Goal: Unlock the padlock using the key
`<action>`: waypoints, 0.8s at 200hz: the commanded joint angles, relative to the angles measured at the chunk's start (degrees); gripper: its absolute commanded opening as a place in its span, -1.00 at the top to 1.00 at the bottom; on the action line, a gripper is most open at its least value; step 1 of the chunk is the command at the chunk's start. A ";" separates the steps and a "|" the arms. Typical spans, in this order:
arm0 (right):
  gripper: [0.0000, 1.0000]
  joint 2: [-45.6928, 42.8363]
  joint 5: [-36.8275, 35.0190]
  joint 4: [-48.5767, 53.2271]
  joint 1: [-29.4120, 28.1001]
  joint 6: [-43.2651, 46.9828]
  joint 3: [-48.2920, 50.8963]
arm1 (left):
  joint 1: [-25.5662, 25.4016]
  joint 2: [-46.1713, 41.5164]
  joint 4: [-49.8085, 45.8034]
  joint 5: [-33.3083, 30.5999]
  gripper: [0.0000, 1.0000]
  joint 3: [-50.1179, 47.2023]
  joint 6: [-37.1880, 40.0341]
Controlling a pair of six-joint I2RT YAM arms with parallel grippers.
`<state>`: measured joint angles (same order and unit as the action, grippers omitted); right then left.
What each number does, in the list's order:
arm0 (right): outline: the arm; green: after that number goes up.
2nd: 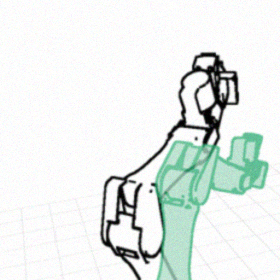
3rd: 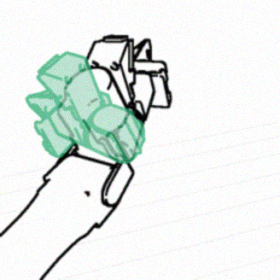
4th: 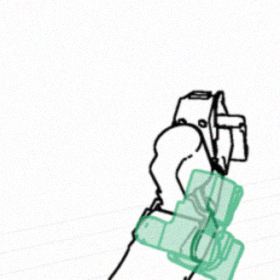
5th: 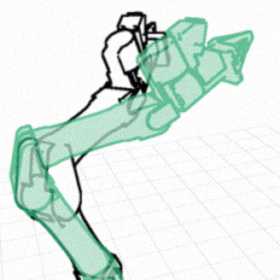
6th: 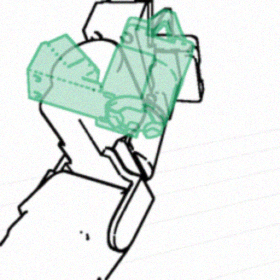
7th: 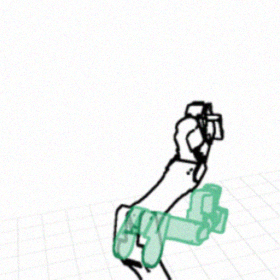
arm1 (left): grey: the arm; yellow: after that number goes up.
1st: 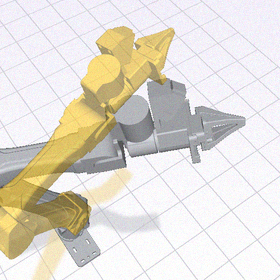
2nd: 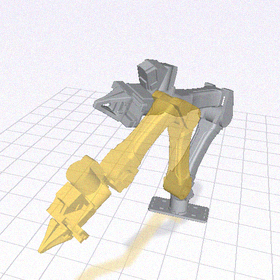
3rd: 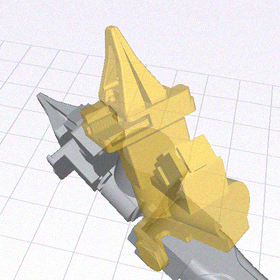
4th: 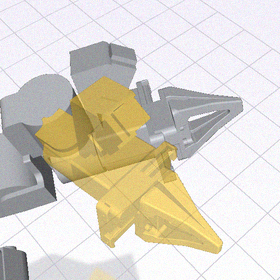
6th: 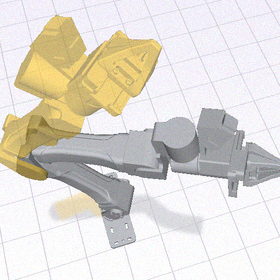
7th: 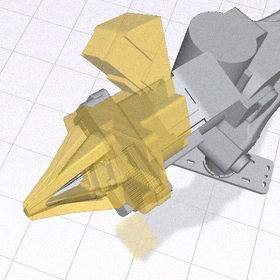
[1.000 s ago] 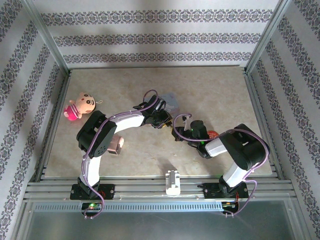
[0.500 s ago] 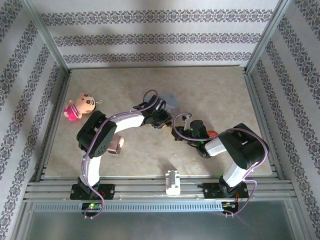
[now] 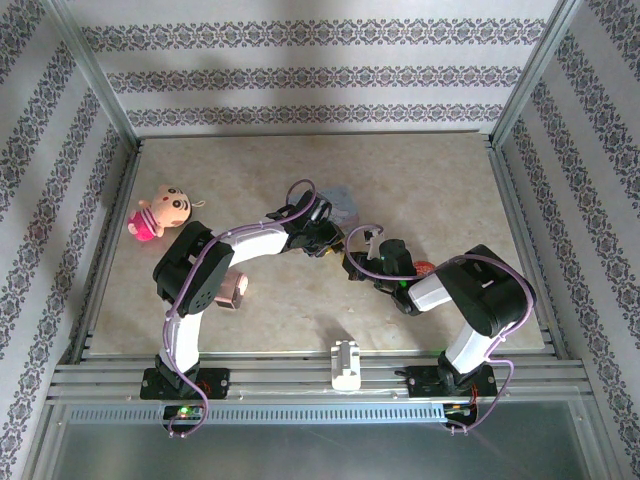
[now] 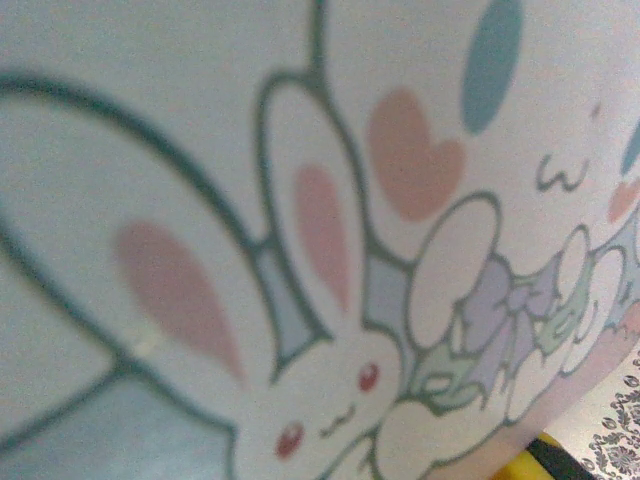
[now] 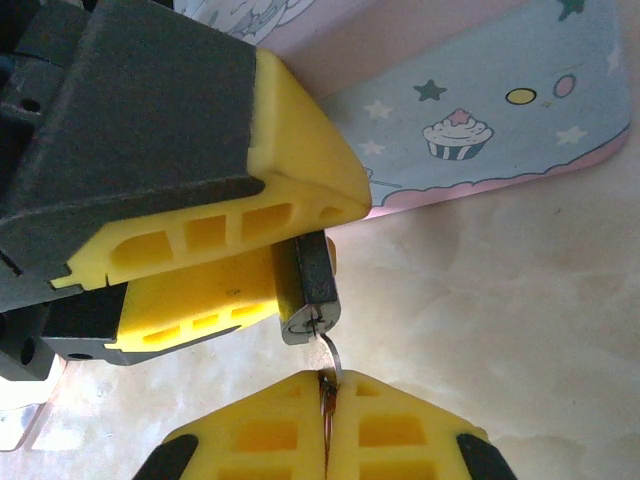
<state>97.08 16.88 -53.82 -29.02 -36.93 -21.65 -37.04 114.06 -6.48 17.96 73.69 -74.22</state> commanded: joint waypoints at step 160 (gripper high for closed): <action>1.00 2.06 -3.79 0.39 -0.43 -2.30 -7.26 | -2.15 1.07 -6.96 11.58 0.84 -2.53 -3.15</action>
<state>98.74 16.58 -50.63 -29.04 -39.05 -24.97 -36.60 114.06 -6.00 16.86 73.45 -73.84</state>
